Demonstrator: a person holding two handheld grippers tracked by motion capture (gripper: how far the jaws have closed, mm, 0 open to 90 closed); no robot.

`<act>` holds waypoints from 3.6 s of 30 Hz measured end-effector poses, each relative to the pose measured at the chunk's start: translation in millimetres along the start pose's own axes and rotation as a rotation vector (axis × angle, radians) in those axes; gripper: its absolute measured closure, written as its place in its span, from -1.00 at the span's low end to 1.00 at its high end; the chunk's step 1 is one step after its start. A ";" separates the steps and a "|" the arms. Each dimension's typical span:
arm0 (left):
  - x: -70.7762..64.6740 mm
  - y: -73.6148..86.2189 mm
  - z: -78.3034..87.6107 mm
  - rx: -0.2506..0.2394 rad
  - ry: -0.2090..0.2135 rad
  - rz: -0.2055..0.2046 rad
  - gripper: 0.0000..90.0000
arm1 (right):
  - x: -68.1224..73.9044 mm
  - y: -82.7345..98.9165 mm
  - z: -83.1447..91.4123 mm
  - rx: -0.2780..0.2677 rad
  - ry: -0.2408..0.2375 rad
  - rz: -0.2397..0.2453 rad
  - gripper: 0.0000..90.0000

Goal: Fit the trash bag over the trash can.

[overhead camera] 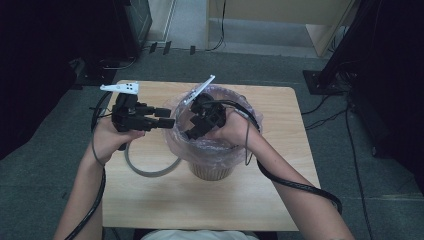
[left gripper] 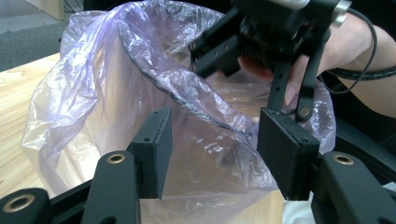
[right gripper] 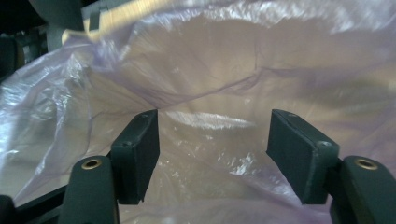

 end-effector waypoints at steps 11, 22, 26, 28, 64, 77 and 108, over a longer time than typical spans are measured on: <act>0.2 -0.6 -1.8 -0.003 -0.006 -0.001 -0.01 | -18.5 -22.2 44.2 -0.164 0.028 0.003 0.56; 0.5 -2.0 -0.4 -0.015 -0.012 -0.007 0.01 | -52.5 -23.3 8.1 -0.115 0.043 -0.107 0.45; 0.6 -1.0 -1.8 -0.010 -0.010 -0.008 0.01 | -54.1 -14.0 -4.1 -0.058 0.052 -0.097 0.03; 0.7 -0.9 -2.2 -0.009 -0.010 -0.007 0.00 | -52.0 -15.1 -2.6 -0.067 0.049 -0.085 -0.01; 2.0 -5.4 3.7 -0.027 -0.054 -0.029 -0.05 | -41.4 -21.0 28.9 -0.167 0.036 -0.142 -0.47; 6.8 -0.7 0.1 -0.011 -0.063 -0.022 -0.06 | -60.6 -16.8 17.2 -0.133 0.024 -0.137 -0.43; 3.7 -1.5 1.1 -0.001 -0.058 -0.018 -0.08 | -53.7 19.3 95.6 -0.195 -0.011 -0.057 -0.39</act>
Point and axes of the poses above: each handheld gripper's, and its own axes: z roughly backward along the jaws, y roughly out of its underside, x roughly to its left, the point moved 10 cm from there along -z, roughly forward along the jaws, and after that the axes turned 7 degrees about -z, right-handed, at the moved point
